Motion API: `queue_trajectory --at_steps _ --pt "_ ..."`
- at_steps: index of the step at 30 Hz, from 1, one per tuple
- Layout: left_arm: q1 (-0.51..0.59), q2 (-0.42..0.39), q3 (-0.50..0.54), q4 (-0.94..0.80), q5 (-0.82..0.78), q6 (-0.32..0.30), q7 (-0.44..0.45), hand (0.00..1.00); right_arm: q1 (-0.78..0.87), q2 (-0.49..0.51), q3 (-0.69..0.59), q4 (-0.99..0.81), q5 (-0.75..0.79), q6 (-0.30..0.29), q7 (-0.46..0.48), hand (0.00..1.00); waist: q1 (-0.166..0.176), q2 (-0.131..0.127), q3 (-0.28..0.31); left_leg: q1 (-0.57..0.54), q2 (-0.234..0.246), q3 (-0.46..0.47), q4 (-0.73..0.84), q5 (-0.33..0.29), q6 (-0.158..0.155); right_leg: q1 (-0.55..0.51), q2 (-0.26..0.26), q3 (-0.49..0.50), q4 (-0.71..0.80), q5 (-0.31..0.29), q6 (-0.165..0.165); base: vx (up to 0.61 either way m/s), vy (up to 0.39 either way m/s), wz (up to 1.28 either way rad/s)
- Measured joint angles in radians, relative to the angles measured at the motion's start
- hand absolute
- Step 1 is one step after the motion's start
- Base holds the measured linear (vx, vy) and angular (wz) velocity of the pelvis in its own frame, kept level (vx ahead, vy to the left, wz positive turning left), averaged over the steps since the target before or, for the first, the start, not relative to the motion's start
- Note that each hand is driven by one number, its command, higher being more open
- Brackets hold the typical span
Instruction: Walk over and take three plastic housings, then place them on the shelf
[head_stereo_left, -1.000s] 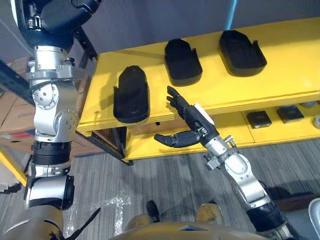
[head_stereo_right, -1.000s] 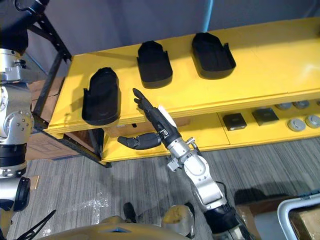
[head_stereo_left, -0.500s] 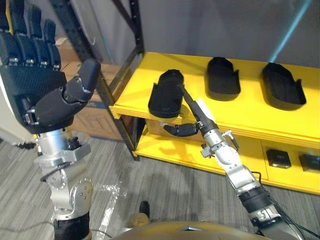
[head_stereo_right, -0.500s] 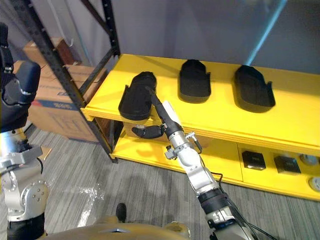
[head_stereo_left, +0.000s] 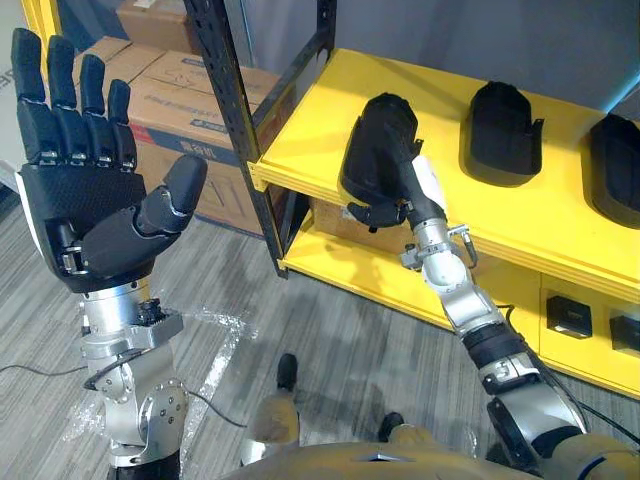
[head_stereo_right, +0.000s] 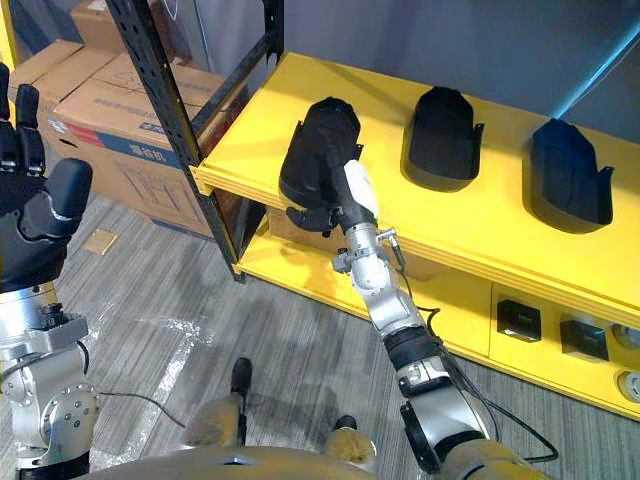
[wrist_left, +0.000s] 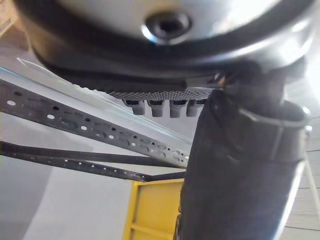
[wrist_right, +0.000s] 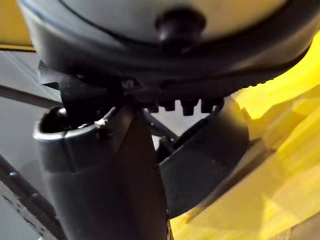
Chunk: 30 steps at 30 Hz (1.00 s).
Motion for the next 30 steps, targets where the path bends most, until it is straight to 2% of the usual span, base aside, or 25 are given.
queue_trajectory --at_steps 4,9,15,17,19,30 --pt "0.0 -0.004 0.001 0.0 -0.011 -0.004 -0.002 1.0 -0.072 -0.049 0.0 0.076 -0.039 -0.003 -0.029 1.0 0.007 0.015 0.029 -0.001 -0.001 -0.011 0.0 0.009 0.0 0.0 -0.001 -0.007 0.01 0.002 0.003 0.01 -0.022 0.07" --pt "-0.004 -0.013 -0.007 0.0 -0.041 -0.004 -0.015 1.0 -0.173 -0.1 0.042 0.146 -0.077 -0.055 -0.046 1.0 0.008 0.032 0.085 -0.014 0.002 -0.019 -0.001 0.006 -0.01 -0.016 -0.001 -0.012 0.023 -0.005 -0.007 -0.05 -0.021 0.01" --pt "-0.006 -0.017 -0.019 0.0 -0.048 -0.004 -0.019 1.0 -0.279 -0.141 0.104 0.218 -0.076 -0.1 -0.052 1.0 0.014 0.04 0.114 -0.044 0.005 -0.021 -0.001 0.018 -0.012 -0.05 0.0 -0.012 0.038 -0.004 -0.006 -0.05 -0.016 0.02" --pt "-0.009 -0.017 -0.031 0.0 -0.068 -0.004 -0.019 1.0 -0.317 -0.148 0.126 0.242 -0.076 -0.116 -0.061 1.0 0.022 0.05 0.131 -0.045 0.006 -0.021 -0.001 0.019 -0.014 -0.056 0.0 -0.011 0.044 -0.004 -0.006 -0.02 -0.013 0.0" --pt "-0.01 -0.018 -0.039 0.0 -0.07 -0.004 -0.019 1.0 -0.341 -0.163 0.142 0.242 -0.077 -0.123 -0.067 1.0 0.031 0.058 0.137 -0.061 0.008 -0.02 -0.001 0.022 -0.016 -0.076 0.0 -0.008 0.05 -0.004 -0.007 -0.03 -0.035 -0.02" --pt "-0.019 -0.041 -0.103 0.009 -0.091 -0.003 -0.029 1.0 -0.425 -0.167 0.203 0.279 -0.116 -0.137 -0.083 1.0 0.032 0.066 0.153 -0.07 0.008 -0.024 0.0 0.038 -0.006 -0.082 0.001 -0.007 0.051 0.002 -0.003 0.01 -0.036 0.0"
